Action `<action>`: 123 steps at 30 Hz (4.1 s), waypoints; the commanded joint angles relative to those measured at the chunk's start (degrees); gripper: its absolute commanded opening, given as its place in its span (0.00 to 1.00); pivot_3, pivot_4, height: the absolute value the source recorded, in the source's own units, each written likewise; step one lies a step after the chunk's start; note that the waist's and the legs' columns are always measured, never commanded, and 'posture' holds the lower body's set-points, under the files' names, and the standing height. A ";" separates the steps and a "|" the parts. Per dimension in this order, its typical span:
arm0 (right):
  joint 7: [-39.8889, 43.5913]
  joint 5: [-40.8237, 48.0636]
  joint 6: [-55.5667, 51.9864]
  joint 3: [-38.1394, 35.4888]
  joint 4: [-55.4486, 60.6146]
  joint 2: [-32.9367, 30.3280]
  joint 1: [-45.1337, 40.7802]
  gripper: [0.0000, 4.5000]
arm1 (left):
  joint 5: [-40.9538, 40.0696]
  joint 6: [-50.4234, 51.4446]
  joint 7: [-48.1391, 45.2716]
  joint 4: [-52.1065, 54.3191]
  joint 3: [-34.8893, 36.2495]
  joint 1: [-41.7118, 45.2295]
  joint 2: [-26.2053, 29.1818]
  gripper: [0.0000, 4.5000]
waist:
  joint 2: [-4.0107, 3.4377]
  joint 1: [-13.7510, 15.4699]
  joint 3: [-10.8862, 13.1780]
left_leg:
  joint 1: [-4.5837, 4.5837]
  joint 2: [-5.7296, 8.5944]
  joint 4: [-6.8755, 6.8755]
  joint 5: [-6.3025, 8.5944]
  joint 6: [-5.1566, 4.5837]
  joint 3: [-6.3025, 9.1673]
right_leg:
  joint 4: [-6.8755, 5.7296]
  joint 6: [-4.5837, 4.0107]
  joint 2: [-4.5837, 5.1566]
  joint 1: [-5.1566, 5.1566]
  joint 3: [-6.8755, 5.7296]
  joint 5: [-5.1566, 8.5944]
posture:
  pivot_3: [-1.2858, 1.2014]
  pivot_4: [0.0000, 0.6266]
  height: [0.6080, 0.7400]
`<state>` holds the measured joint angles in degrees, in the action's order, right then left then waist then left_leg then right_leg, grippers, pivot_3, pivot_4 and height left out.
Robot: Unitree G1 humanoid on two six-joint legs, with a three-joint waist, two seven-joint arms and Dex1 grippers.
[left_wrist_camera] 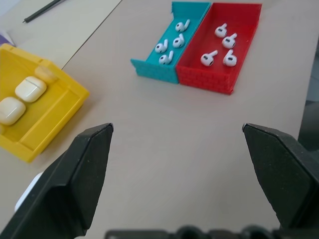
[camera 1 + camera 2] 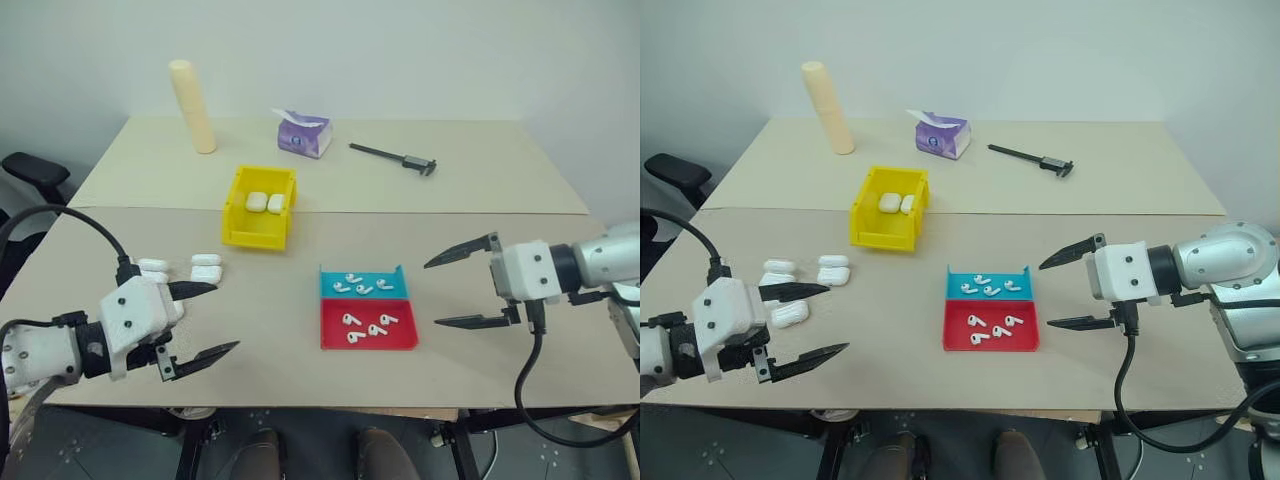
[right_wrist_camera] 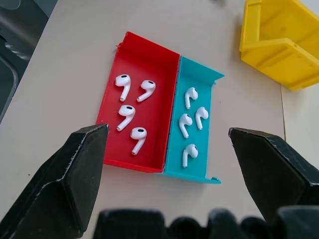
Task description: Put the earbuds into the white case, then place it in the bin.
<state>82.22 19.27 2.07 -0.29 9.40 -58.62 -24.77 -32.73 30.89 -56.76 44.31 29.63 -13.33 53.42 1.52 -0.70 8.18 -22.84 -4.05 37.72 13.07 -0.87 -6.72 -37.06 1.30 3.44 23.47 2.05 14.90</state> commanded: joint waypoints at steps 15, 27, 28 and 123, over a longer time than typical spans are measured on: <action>0.53 -0.41 2.06 0.88 -1.45 1.32 -2.72 1.00 | 0.85 9.44 14.45 7.33 0.78 0.00 -1.40 1.00 | 0.00 0.00 0.00 | 0.00 0.01 0.00 0.00 0.00 0.04 | 0.00 0.00 -0.01 -0.01 0.01 0.00 | 0.52 0.24 1.00; -0.33 -0.38 0.44 0.93 0.87 0.59 0.60 1.00 | -14.71 61.61 59.03 14.52 -1.03 20.71 -18.98 1.00 | 0.14 0.05 0.02 | 0.26 0.11 0.04 0.00 0.00 0.24 | -0.01 0.09 0.00 -0.39 0.03 -0.04 | 0.52 0.24 1.00; -0.39 -0.47 0.39 1.06 0.76 0.66 0.45 1.00 | -16.25 61.61 62.44 14.47 -0.98 20.93 -20.57 1.00 | 0.24 -0.18 0.02 | 0.25 0.09 0.04 -0.01 0.00 0.28 | -0.02 0.10 -0.02 -0.39 0.03 -0.05 | 0.52 0.24 1.00; -5.03 -1.45 -3.65 0.03 7.39 0.31 8.55 1.00 | -80.27 27.44 140.52 -37.84 -22.04 35.82 -9.15 1.00 | 0.56 1.44 0.41 | 0.79 0.21 -0.37 0.01 0.33 0.23 | 0.39 -0.10 0.18 -0.95 -0.07 -0.03 | 0.52 0.24 1.00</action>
<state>77.24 16.99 -1.38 1.51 15.31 -57.32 -16.21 -112.72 58.36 83.79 6.13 7.73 21.03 43.17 2.08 0.73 8.60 -22.05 -3.84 37.34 13.08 -0.54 -6.49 -36.67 1.20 3.61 22.52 1.98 14.86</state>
